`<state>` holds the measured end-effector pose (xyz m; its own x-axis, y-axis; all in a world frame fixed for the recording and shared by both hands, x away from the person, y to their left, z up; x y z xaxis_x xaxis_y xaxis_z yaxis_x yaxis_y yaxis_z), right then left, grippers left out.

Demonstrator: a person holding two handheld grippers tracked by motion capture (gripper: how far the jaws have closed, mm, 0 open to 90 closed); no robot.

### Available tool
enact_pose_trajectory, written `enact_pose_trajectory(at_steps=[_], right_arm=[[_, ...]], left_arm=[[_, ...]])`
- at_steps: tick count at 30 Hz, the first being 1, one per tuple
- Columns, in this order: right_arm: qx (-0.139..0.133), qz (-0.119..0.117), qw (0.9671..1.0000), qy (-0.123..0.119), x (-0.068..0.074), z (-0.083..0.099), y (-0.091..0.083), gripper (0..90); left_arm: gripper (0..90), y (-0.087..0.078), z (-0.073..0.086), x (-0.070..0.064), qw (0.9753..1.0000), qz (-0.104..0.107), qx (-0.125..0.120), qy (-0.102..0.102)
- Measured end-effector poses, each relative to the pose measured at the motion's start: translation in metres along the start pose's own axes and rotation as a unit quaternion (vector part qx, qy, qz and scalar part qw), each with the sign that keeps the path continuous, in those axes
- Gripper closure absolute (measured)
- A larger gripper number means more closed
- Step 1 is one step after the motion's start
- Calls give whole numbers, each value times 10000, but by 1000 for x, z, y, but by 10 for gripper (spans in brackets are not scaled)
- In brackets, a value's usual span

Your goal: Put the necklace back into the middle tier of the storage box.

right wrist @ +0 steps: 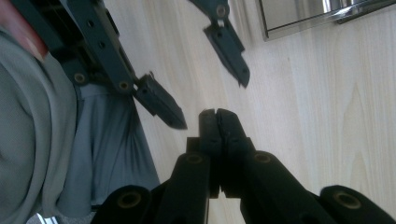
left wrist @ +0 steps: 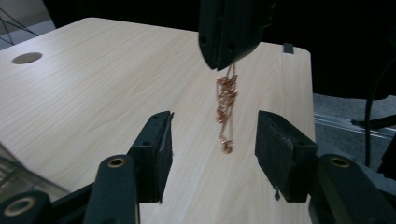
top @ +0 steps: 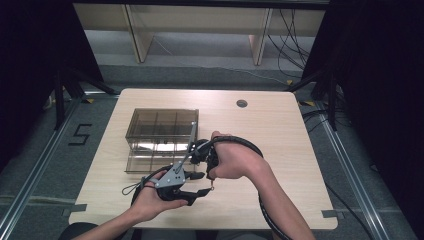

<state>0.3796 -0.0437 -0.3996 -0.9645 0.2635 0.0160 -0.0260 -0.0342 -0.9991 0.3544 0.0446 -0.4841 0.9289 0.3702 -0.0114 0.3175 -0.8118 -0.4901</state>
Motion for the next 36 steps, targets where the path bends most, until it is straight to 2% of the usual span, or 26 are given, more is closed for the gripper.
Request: enact_pose_trajectory(at_steps=[1, 2, 3, 4, 5, 6, 7, 9, 10, 13, 16, 22, 23, 25, 27, 30, 31, 32, 33, 34, 35, 36], right_arm=[[12, 12, 10000, -31, 0, 0, 0, 900], [-39, 13, 10000, -59, 0, -1, 0, 900], [-11, -2, 10000, -32, 0, -1, 0, 900], [-133, -73, 9999, -22, 1, -2, 2, 900], [-76, -65, 9999, 20, 1, -2, 1, 900], [-52, -47, 10000, -53, 1, -2, 1, 900], [-148, -86, 9998, -72, 1, -4, 3, 900], [-24, -1, 10000, -83, 0, -3, 1, 900], [-49, -29, 10000, -31, 1, -3, 1, 900], [-81, -8, 9999, -104, 1, -4, 2, 900], [-56, -74, 10000, 0, 3, -5, 2, 900], [-147, -106, 9998, -6, 3, -6, 2, 900], [-165, -100, 9998, -76, 2, -6, 3, 900], [-165, -93, 9998, -72, 3, -7, 2, 900], [-145, -58, 9998, -99, 2, -7, 2, 900], [-139, -35, 9999, -81, 2, -6, 1, 900], [-183, 9, 9998, -51, 1, -6, 1, 896], [-215, 33, 9997, -106, -1, -6, 1, 891], [-227, 49, 9997, -46, -1, -5, 0, 862], [-290, 74, 9995, -62, -3, -5, 0, 819], [-365, 116, 9993, -55, -4, -5, -1, 804], [-405, 166, 9990, -24, -5, -4, -2, 796]], left_arm=[[471, 3, 0, -3, 9998, 174, -53, -80], [475, 3, 0, -4, 9997, 194, -14, -134], [483, 5, -1, -3, 9998, 193, -56, -63], [493, 6, -1, -4, 9997, 216, -56, -83], [508, 6, -1, -4, 9998, 210, -36, -53], [526, 6, -2, -3, 9998, 195, -44, 0], [543, 7, -2, -4, 9997, 224, -55, 5], [584, 7, -3, -5, 9996, 244, -90, 67], [605, 8, -4, -6, 9994, 282, -153, 110], [671, 6, -6, -6, 9994, 246, -161, 161], [728, 6, -6, -7, 9993, 259, -181, 183], [855, 4, -7, -6, 9995, 229, -193, 140], [861, 4, -7, -7, 9992, 315, -225, 110], [869, 2, -7, -7, 9995, 268, -155, 91], [873, 2, -8, -7, 9993, 338, -163, 52], [877, -1, -9, -7, 9995, 286, -110, 1], [878, -3, -10, -7, 9995, 264, -115, -107], [878, -4, -11, -5, 9996, 245, -112, -72], [878, -4, -11, -4, 9995, 276, -121, -126], [879, -4, -11, -7, 9988, 373, -164, -289], [879, -4, -12, -6, 9987, 304, -174, -368], [879, -3, -11, -7, 9983, 333, -176, -434]])
Point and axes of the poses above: each handheld gripper's, and its own axes: y roughly forward along the jaws, z roughly out of its underside, x roughly to its left, the point moved 6 cm from there along y, roughly forward along the jaws, and after that the axes turned 6 degrees about x, right-handed, at the moved point
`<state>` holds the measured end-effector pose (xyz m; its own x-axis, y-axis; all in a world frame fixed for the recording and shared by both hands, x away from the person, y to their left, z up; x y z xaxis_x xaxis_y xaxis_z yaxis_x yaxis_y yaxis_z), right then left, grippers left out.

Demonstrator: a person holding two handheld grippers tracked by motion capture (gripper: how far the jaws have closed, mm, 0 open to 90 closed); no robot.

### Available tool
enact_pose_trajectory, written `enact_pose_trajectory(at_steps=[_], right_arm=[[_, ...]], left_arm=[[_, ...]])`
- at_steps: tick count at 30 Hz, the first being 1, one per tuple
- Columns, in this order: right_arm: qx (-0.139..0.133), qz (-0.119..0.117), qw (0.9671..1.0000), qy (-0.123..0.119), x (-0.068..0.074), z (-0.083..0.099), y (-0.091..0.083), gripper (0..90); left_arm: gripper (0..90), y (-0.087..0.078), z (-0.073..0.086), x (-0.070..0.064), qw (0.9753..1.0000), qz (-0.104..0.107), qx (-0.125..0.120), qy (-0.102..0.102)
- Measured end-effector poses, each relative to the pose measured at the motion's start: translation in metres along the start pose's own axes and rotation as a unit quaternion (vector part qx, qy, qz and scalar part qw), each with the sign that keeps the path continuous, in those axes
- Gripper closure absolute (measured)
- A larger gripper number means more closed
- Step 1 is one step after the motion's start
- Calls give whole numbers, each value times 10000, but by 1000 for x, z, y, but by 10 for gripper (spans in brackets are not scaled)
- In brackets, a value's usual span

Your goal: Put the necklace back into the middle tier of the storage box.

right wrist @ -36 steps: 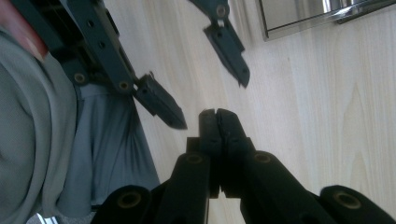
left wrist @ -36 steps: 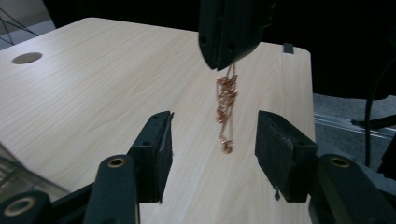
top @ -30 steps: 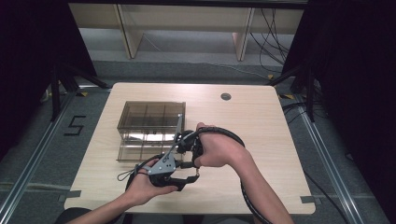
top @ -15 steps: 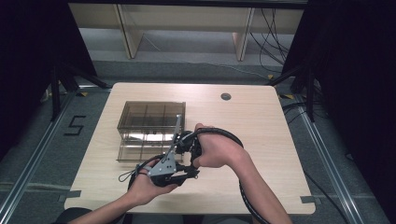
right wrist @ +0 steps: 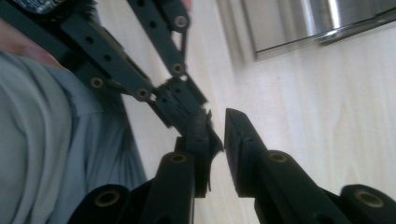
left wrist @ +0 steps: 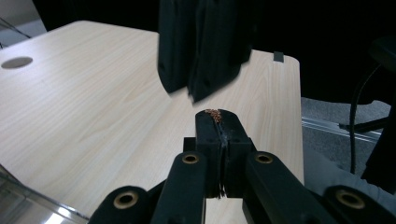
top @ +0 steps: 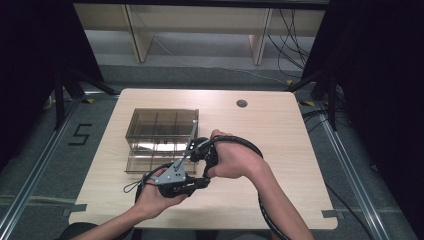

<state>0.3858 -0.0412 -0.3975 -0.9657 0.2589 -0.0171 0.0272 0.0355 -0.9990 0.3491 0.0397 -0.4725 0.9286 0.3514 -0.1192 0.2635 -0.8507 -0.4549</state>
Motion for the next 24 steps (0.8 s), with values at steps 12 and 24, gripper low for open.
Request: enact_pose_trajectory(at_steps=[12, 24], right_arm=[[-363, 232, 9983, 398, -12, 20, -7, 647], [-482, 131, 9954, 815, -24, 58, 9, 613]], left_arm=[[880, -4, 4, 2, 9995, 83, 277, -137], [880, -18, 9, 12, 9990, -237, 346, -139]])
Point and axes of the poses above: each handheld gripper's, and its own axes: y roughly forward along the jaws, z roughly out of its underside, x roughly to its left, the point moved 6 cm from there along y, roughly forward along the jaws, and after that the axes turned 6 degrees about x, right-handed, at the moved point
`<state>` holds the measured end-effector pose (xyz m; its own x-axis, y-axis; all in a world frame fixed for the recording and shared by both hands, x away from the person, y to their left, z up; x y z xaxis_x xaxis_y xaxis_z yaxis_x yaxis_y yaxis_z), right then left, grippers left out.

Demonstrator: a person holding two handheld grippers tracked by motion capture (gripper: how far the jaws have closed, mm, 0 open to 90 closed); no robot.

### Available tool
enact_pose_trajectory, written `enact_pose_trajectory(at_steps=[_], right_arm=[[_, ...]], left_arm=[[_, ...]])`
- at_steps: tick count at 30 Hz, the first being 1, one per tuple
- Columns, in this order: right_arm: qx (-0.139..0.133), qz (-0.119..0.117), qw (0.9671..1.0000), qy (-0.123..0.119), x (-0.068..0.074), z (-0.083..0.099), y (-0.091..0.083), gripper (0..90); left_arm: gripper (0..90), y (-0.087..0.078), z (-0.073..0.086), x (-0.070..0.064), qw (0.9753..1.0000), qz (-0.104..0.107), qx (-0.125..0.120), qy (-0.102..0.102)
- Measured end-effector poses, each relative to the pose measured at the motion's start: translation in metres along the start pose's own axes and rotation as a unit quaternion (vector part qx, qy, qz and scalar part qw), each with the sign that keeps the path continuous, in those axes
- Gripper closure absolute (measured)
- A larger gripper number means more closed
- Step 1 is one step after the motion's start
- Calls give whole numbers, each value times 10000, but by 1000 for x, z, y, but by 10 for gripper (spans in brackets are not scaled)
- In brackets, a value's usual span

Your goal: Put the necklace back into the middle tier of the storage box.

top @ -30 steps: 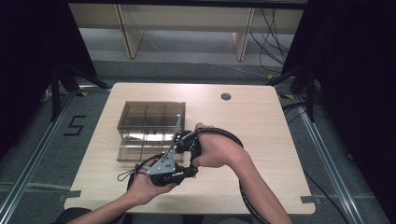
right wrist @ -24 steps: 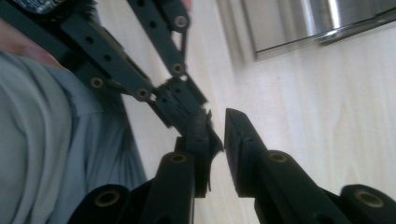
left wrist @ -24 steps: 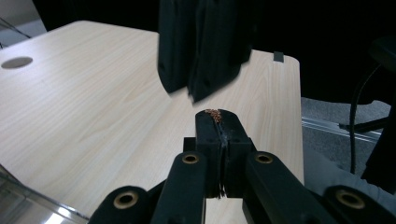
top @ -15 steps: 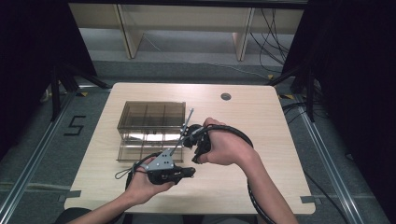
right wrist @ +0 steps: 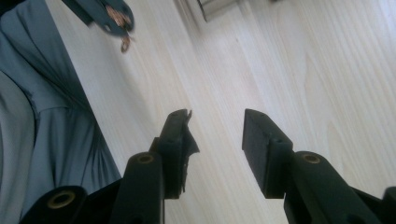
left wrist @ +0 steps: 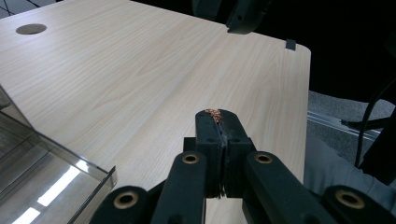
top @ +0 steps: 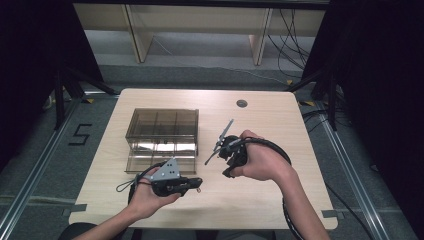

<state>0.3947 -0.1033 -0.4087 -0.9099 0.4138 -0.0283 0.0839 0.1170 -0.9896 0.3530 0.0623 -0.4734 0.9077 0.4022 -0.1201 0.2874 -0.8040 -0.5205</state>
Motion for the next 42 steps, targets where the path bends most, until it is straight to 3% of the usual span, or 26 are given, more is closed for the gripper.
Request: enact_pose_trajectory(at_steps=[1, 2, 3, 5, 7, 8, 9, 11, 13, 14, 22, 23, 24, 27, 29, 32, 33, 39, 40, 42], right_arm=[[0, 17, 10000, 9, -2, 3, 1, 612], [20, 23, 10000, 87, -2, 5, 3, 611], [7, 11, 10000, 53, -4, 8, 4, 609], [75, 7, 9998, 206, -5, 13, 7, 601], [31, -112, 9996, 274, -5, 18, 11, 600], [28, -87, 9993, 355, -6, 20, 12, 601], [47, -108, 9992, 374, -6, 23, 14, 601], [42, -107, 9992, 373, -8, 27, 17, 602], [49, -122, 9991, 393, -9, 31, 19, 602], [50, -118, 9990, 425, -10, 33, 20, 603], [143, -128, 9984, 541, -13, 46, 30, 602], [159, -127, 9982, 555, -13, 48, 31, 602], [175, -144, 9980, 586, -13, 49, 32, 601], [229, -150, 9975, 648, -14, 53, 35, 601], [226, -144, 9976, 637, -15, 56, 37, 601], [272, -138, 9973, 672, -16, 60, 40, 601], [279, -150, 9972, 674, -16, 61, 40, 600], [352, -173, 9958, 823, -17, 68, 47, 593], [351, -210, 9959, 811, -17, 70, 48, 592], [360, -211, 9959, 807, -19, 72, 49, 588]], left_arm=[[880, -2, 0, 0, 10000, -64, 2, -74], [880, -3, 0, 3, 10000, -55, -23, 38], [880, -5, 1, 3, 9999, -77, -24, -106], [880, -10, 2, 6, 9999, -166, 3, -43], [880, -14, 3, 8, 9997, -199, -11, -135], [880, -16, 3, 11, 9998, -203, -6, -42], [880, -18, 3, 11, 9996, -234, -33, -177], [880, -21, 4, 14, 9994, -281, -25, -208], [880, -25, 5, 17, 9991, -372, 13, -207], [880, -26, 4, 19, 9993, -366, 6, -103], [880, -35, 7, 25, 9982, -549, 54, -251], [880, -35, 7, 26, 9985, -523, 43, -179], [880, -36, 8, 26, 9981, -550, 41, -264], [880, -40, 10, 30, 9979, -622, 87, -164], [880, -42, 12, 30, 9975, -640, 82, -283], [880, -46, 13, 32, 9974, -687, 91, -197], [880, -47, 14, 31, 9968, -718, 94, -343], [880, -55, 19, 37, 9962, -807, 105, -316], [880, -56, 20, 36, 9960, -793, 87, -410], [880, -57, 20, 38, 9961, -813, 91, -338]])
Point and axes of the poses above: each handheld gripper's, and its own axes: y roughly forward along the jaws, z roughly out of its underside, x roughly to its left, the point moved 6 cm from there along y, roughly forward along the jaws, and after that the axes turned 6 degrees about x, right-handed, at the moved point
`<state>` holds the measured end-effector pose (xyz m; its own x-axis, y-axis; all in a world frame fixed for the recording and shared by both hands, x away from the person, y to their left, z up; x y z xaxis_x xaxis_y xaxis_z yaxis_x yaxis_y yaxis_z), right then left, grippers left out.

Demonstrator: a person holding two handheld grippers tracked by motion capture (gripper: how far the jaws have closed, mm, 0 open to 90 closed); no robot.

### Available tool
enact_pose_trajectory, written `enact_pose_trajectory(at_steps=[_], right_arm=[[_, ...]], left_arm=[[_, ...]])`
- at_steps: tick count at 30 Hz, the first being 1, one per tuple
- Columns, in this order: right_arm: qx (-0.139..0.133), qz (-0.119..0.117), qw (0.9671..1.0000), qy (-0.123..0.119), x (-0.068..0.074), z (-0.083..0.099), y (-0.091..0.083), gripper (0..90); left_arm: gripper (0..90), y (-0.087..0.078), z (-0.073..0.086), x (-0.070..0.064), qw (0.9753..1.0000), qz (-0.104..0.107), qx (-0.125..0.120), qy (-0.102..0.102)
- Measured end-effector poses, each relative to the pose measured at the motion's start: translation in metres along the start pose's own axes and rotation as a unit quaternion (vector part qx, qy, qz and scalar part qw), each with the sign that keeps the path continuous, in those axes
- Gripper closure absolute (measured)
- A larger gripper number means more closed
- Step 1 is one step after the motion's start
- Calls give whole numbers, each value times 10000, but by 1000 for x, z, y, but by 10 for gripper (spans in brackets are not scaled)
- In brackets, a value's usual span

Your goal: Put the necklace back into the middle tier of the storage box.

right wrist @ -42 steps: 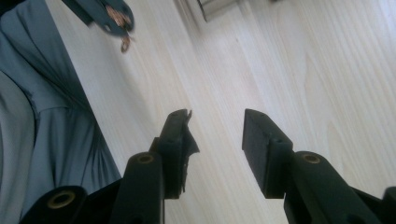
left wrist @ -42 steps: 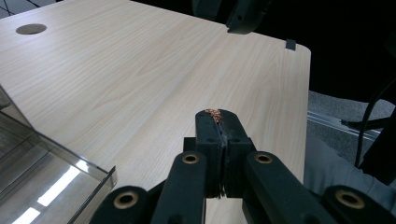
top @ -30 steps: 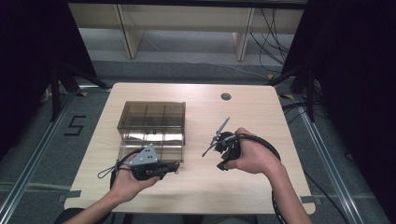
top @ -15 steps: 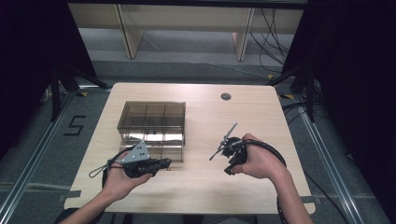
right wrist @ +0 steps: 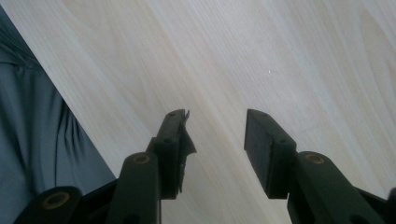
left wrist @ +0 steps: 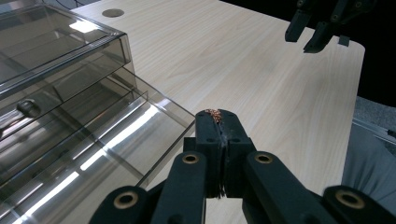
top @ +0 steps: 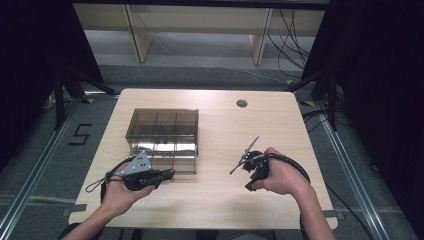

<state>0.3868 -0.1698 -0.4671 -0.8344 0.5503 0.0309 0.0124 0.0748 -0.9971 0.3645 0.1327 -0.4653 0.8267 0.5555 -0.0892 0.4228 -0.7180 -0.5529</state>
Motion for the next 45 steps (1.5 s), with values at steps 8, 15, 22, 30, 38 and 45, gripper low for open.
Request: enact_pose_trajectory(at_steps=[8, 15, 22, 30, 38, 45], right_arm=[[116, 92, 9998, 116, -12, 15, 9, 580], [159, 82, 9987, 476, -16, 34, 12, 575], [111, 22, 9982, 583, -22, 43, 8, 569], [257, 44, 9976, 636, -26, 50, 11, 564], [263, -41, 9966, 784, -25, 54, 9, 563], [261, -9, 9966, 784, -27, 56, 10, 558]], left_arm=[[880, -14, 2, 9, 9997, -219, -63, -89], [880, -25, 4, 16, 9988, -410, -122, -253], [880, -31, 8, 29, 9973, -627, -65, -378], [880, -35, 9, 39, 9958, -796, -34, -461], [880, -40, 8, 51, 9945, -922, -79, -498], [880, -43, 10, 62, 9919, -1136, -124, -547]])
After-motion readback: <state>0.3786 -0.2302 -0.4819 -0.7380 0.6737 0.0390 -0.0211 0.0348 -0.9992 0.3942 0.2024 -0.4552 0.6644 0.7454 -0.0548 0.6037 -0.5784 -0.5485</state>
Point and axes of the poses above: each handheld gripper's, and its own axes: y roughly forward along the jaws, z roughly out of its underside, x roughly to its left, the point moved 6 cm from there along y, roughly forward along the jaws, and after that the axes turned 6 degrees about x, right-handed, at the moved point
